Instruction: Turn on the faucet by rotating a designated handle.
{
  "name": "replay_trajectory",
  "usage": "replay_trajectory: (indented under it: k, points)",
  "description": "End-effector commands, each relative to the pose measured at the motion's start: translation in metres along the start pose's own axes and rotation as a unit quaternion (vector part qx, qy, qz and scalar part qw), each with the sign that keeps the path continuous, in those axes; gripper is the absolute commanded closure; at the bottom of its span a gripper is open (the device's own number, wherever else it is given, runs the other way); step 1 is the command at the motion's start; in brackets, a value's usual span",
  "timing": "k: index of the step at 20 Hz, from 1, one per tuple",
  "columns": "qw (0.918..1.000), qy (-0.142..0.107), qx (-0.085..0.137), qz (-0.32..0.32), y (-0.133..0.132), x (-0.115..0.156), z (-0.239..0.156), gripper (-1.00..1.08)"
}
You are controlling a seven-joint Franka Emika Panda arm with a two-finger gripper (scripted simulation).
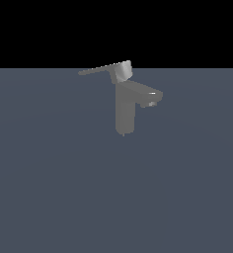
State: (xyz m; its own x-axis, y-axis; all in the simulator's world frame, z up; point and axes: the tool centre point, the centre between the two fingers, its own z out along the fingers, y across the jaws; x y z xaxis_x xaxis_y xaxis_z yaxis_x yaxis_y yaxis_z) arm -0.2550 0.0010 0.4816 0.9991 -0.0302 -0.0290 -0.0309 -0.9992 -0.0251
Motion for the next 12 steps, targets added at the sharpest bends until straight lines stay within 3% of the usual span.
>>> replay_trajectory:
  k: [1, 12]
  points:
    - [1.0000, 0.000, 0.000, 0.000, 0.000, 0.000, 0.000, 1.08]
    - [1.0000, 0.004, -0.006, 0.002, 0.003, 0.010, -0.003, 1.08]
